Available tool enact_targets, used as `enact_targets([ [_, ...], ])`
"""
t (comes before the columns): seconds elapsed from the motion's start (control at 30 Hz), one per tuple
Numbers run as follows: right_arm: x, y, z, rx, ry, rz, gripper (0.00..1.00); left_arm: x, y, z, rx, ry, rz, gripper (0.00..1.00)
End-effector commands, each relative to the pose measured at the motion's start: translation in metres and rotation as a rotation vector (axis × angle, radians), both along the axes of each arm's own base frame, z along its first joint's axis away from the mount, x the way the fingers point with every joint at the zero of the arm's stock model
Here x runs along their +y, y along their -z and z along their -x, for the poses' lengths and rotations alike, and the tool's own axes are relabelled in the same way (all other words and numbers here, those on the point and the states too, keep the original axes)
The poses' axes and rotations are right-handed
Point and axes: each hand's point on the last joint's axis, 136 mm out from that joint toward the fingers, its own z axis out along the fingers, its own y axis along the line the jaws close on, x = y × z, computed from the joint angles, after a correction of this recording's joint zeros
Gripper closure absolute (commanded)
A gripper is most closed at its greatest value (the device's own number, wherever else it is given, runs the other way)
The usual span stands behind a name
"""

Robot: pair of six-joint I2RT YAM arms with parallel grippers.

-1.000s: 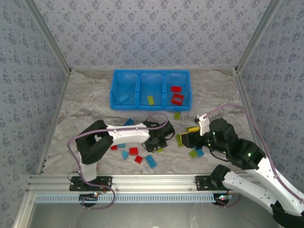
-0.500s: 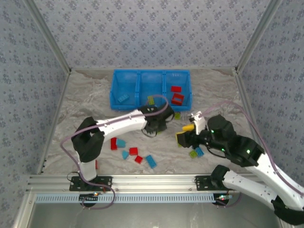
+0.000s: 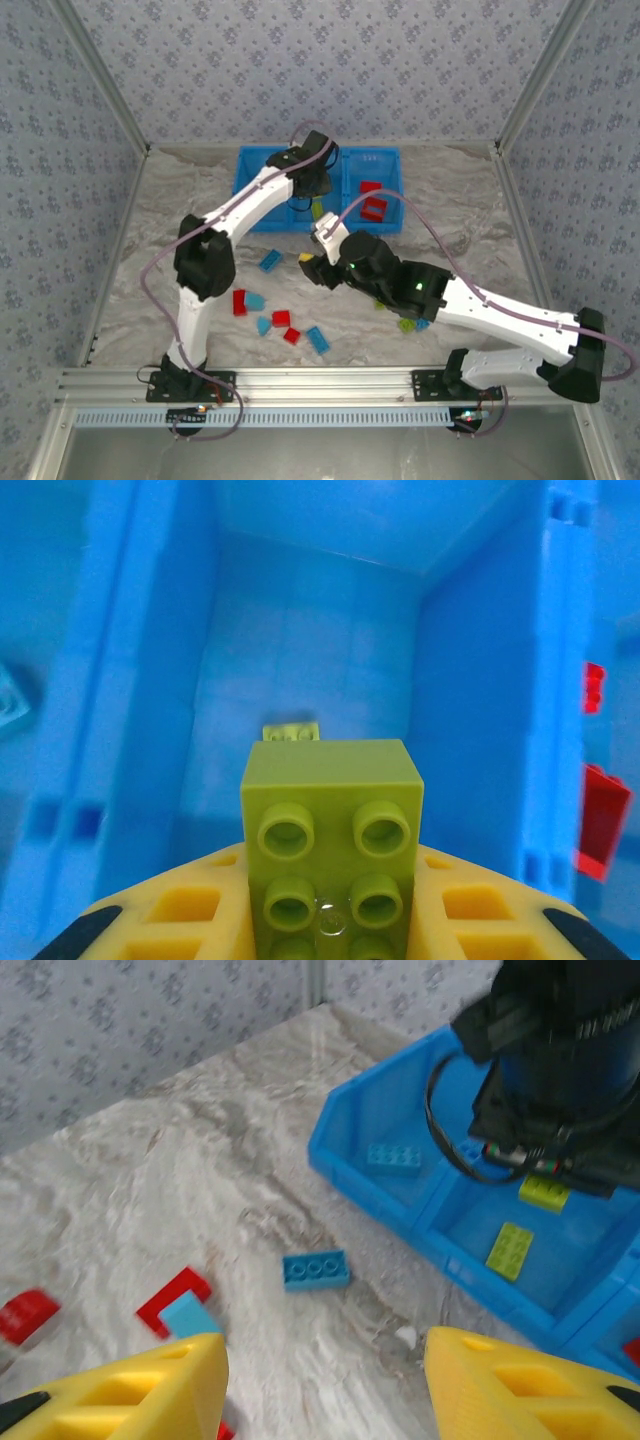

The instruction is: Sort the legos into containers by color

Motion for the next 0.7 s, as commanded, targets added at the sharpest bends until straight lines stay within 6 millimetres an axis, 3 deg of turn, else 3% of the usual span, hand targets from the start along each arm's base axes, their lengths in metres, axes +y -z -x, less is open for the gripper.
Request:
enact_targets([
  [0.0, -0.004, -0.034, -0.017, -0.087, 0.109, -0.088, 0.42, -0.005, 0.006, -0.024, -0.015, 0.052, -0.033, 0.76],
  [0.13, -0.008, -0.029, -0.032, -0.1, 0.186, -0.078, 0.4, -0.015, 0.026, -0.045, 0.002, 0.068, 0.003, 0.76],
  [0.3, -0.006, -0.026, -0.044, -0.087, 0.208, -0.073, 0.4, -0.025, 0.057, -0.055, 0.06, 0.073, 0.05, 0.75],
  [0.4, -0.004, -0.023, -0.045, -0.075, 0.203, -0.075, 0.4, -0.033, 0.067, -0.056, 0.072, 0.09, 0.079, 0.74],
  [0.67, -0.001, -0.005, -0.048, -0.029, 0.206, -0.065, 0.4, -0.031, 0.096, -0.049, 0.153, 0.072, 0.087, 0.66],
])
